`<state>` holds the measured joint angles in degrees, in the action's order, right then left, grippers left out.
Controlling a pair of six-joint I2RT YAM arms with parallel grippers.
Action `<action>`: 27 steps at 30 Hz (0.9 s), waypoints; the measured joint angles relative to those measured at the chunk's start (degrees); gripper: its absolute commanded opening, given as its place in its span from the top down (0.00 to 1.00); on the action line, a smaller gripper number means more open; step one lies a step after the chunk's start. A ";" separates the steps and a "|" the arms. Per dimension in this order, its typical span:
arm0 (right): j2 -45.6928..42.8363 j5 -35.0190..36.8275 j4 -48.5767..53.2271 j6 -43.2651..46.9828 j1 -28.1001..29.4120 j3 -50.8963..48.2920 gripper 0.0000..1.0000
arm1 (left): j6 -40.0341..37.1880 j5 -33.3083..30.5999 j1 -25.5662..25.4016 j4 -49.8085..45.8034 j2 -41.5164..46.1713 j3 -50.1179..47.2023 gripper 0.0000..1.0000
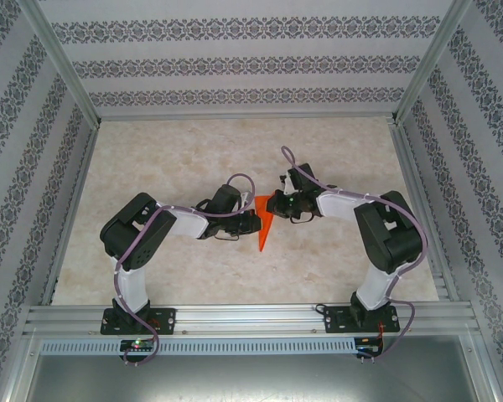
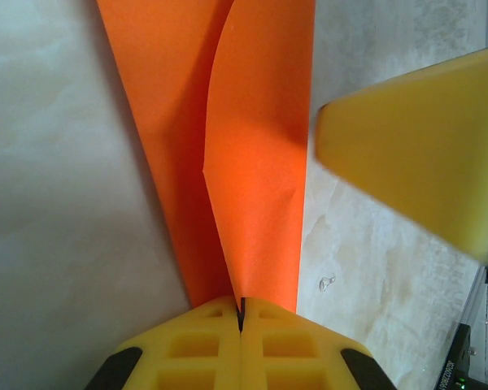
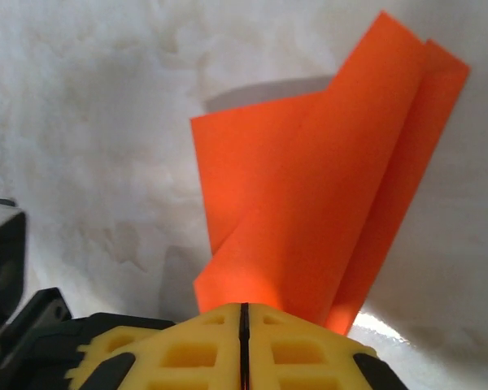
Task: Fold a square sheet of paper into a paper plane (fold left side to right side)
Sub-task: Fold the wing for the fifth time at the center of the table.
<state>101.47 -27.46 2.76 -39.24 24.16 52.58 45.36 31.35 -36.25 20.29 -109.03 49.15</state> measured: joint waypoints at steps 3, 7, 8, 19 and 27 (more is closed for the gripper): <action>1.03 -0.02 0.02 0.11 0.09 0.02 0.91 | -0.09 0.07 0.00 0.00 0.00 0.02 0.96; 1.51 0.07 0.17 0.46 0.09 0.07 0.91 | -0.20 0.11 0.00 -0.35 0.00 0.20 0.96; 1.53 0.09 0.24 0.50 0.09 0.07 0.91 | -0.22 0.09 0.00 -0.44 0.00 0.24 0.96; 2.25 1.20 1.11 1.75 0.09 0.09 0.93 | -0.37 0.13 -0.04 -1.03 -0.11 0.61 0.96; 2.84 1.29 1.36 2.19 0.07 0.17 1.00 | -0.37 0.35 -0.07 -1.03 -0.22 0.72 0.93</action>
<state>104.31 -26.17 4.12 -37.06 24.23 52.75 44.99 31.70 -36.32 19.27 -109.25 49.87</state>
